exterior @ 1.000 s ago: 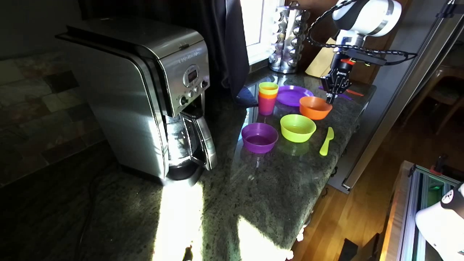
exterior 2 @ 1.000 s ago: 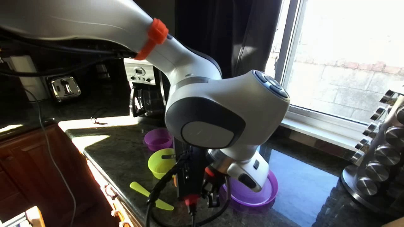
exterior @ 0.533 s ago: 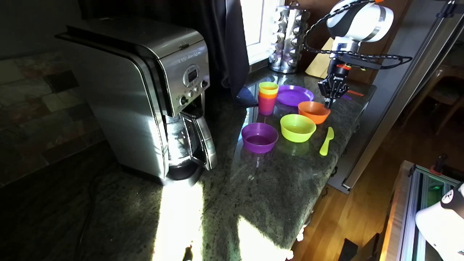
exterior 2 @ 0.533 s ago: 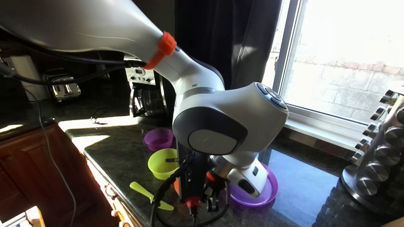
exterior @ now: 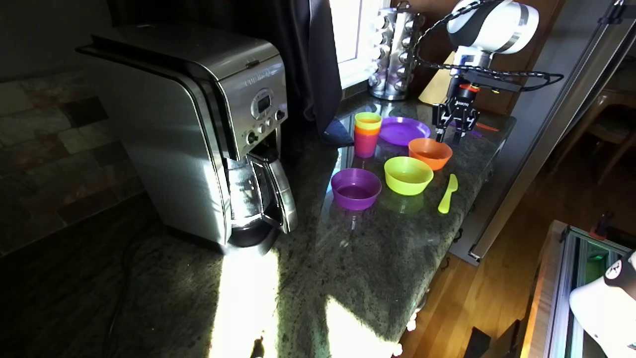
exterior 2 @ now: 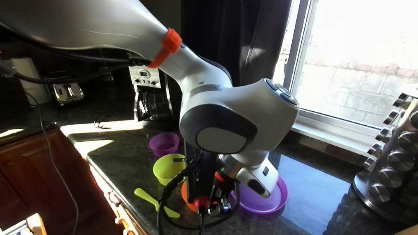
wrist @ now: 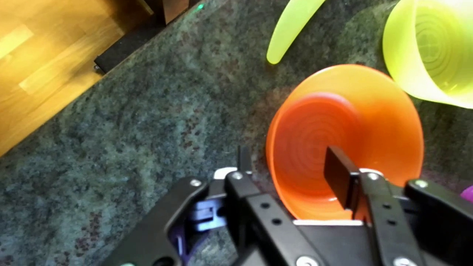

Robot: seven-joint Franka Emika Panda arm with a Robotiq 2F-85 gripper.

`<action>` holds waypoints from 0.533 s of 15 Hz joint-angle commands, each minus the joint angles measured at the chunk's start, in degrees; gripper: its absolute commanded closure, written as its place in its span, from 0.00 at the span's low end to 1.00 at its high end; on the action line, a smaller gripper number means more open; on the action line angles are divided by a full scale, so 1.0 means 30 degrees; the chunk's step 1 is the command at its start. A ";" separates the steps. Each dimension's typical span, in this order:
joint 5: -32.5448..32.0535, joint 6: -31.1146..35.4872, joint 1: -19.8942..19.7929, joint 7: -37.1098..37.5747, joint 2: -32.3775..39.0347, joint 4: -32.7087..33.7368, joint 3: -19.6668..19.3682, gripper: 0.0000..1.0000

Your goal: Unstack the stacked bowls

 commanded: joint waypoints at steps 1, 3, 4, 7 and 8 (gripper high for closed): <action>-0.0438 -0.0166 0.0101 0.0642 -0.2352 -0.0935 0.0222 0.12; -0.0645 -0.0359 0.0256 0.0751 -0.3530 -0.1077 0.0370 0.01; -0.0811 -0.0211 0.0334 0.0907 -0.4097 -0.1173 0.0470 0.00; -0.1161 -0.0350 0.0613 0.1049 -0.5796 -0.1436 0.0839 0.00; -0.1331 -0.0591 0.0733 0.1216 -0.6441 -0.1603 0.0992 0.00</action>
